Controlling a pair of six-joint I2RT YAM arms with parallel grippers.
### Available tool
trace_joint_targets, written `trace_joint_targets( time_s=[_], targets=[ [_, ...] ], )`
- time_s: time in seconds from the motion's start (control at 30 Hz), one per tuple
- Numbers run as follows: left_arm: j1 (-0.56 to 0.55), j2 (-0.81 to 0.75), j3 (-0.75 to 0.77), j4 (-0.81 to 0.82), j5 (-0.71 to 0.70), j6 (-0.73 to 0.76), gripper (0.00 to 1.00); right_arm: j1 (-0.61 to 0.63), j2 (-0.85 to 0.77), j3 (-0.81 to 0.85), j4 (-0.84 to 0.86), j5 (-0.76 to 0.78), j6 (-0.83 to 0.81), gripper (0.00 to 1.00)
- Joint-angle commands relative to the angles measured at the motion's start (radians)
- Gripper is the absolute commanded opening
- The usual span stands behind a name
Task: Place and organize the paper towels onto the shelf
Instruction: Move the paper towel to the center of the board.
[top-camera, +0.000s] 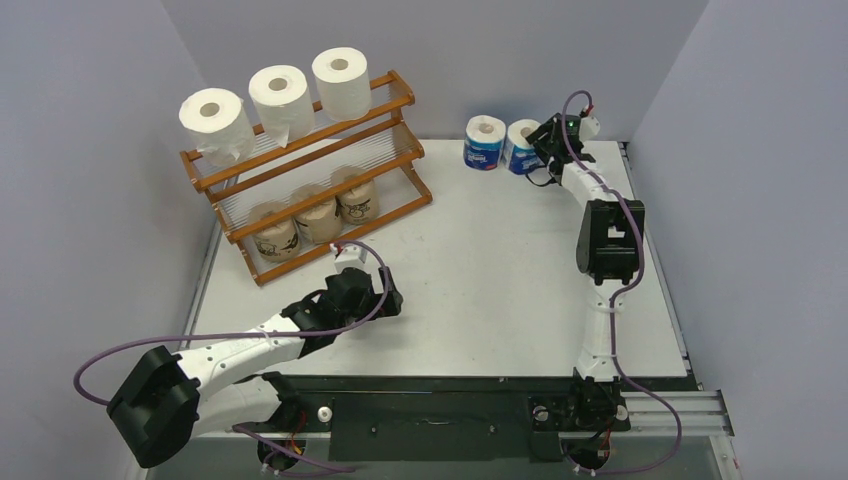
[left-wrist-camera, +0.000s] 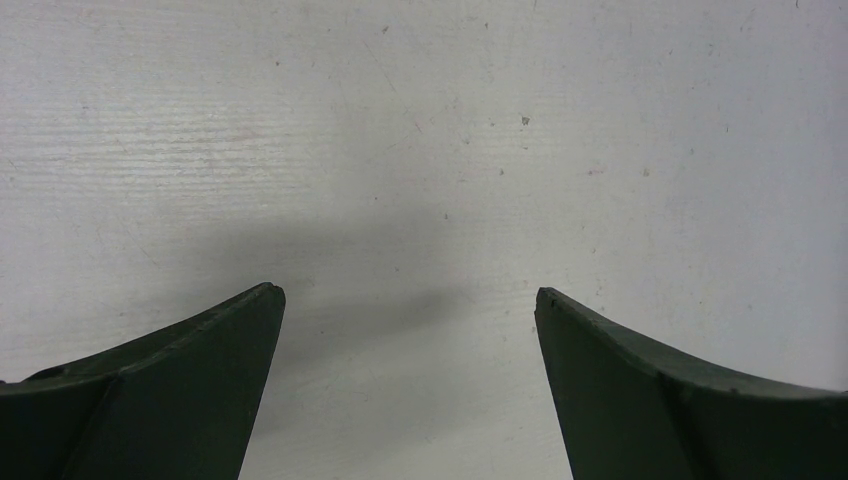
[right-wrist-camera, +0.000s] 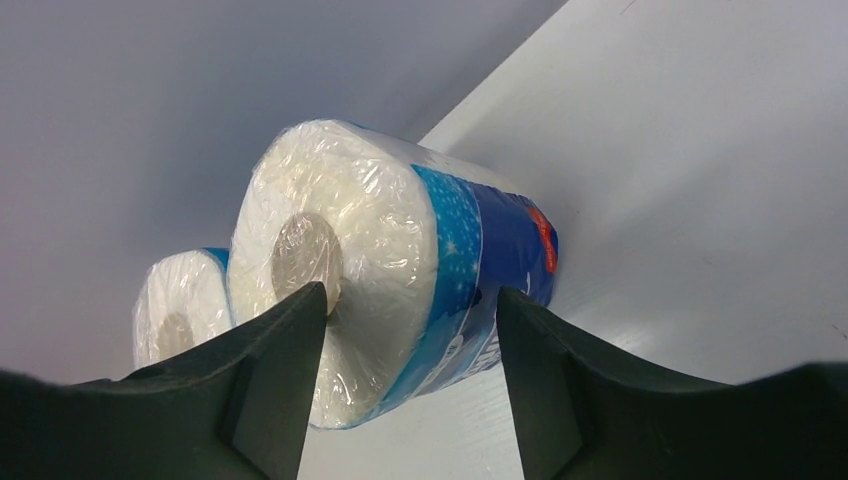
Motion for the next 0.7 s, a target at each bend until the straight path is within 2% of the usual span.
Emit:
trace_joint_targets(
  time_s=[0.0,0.37,0.67],
  targets=[
    [0.003,0.000,0.030,0.064,0.022,0.015,0.96,0.027,-0.078,-0.114,-0.011,-0.039,-0.045,0.57],
    [0.003,-0.067,0.007,0.062,0.037,0.020,0.96,0.047,-0.252,-0.447,0.084,-0.043,-0.030,0.49],
    [0.002,-0.154,-0.021,0.034,0.044,0.017,0.96,0.157,-0.426,-0.681,0.142,-0.030,-0.011,0.48]
  ],
)
